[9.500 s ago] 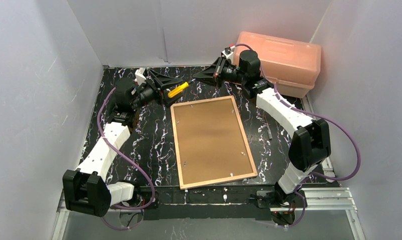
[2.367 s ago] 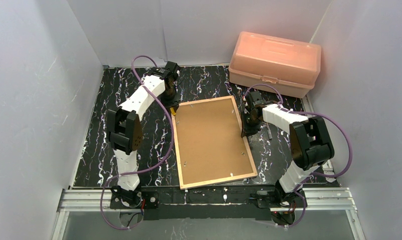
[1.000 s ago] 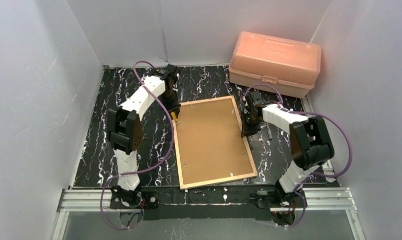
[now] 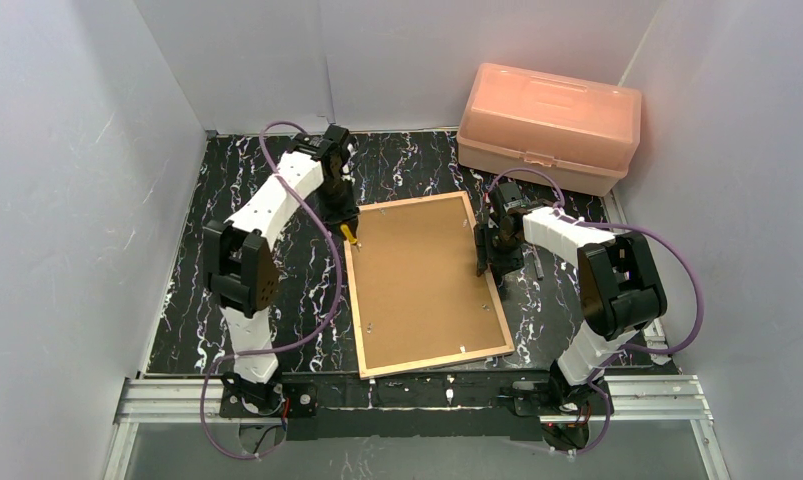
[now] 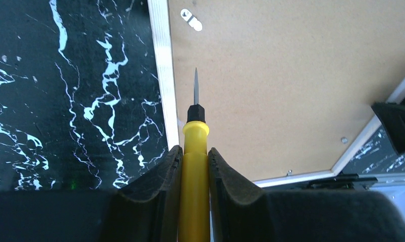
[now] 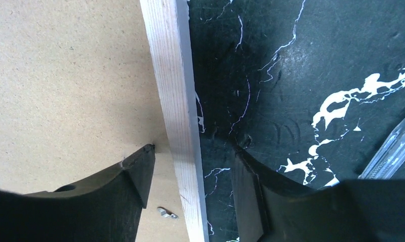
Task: Take the photo out of the frame
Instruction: Release the photo frame item from the photo frame.
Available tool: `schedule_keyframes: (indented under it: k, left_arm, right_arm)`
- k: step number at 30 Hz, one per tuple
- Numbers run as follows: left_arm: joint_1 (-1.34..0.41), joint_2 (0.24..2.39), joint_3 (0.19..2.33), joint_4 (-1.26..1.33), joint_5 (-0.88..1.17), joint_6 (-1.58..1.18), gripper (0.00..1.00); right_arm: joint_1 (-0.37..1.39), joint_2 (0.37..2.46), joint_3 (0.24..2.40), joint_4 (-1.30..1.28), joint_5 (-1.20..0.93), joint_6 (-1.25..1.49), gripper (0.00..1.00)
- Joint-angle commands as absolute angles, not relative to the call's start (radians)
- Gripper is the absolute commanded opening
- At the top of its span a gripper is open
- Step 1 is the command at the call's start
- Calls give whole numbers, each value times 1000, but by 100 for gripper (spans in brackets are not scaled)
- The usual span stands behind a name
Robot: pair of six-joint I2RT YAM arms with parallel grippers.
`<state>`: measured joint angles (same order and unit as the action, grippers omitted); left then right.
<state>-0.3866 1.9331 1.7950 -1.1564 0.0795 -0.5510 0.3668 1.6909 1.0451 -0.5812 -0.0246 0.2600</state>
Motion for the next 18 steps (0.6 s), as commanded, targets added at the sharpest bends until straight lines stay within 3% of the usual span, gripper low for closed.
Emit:
schedule_keyframes:
  k: [1, 7, 12, 18]
  left_arm:
    - [-390, 1820, 1733, -1185, 159, -526, 0]
    - [-391, 1734, 1625, -1105, 219, -529, 0]
    - [-400, 1689, 1570, -1064, 264, -543, 0]
    - [-403, 1677, 1545, -1043, 277, -572, 0]
  right_arm:
    - [370, 1658, 1066, -607, -7, 261, 65]
    - [370, 1649, 1058, -620, -3, 260, 60]
    - [370, 1650, 1062, -623, -4, 250, 65]
    - [370, 1696, 1109, -619, -4, 254, 61]
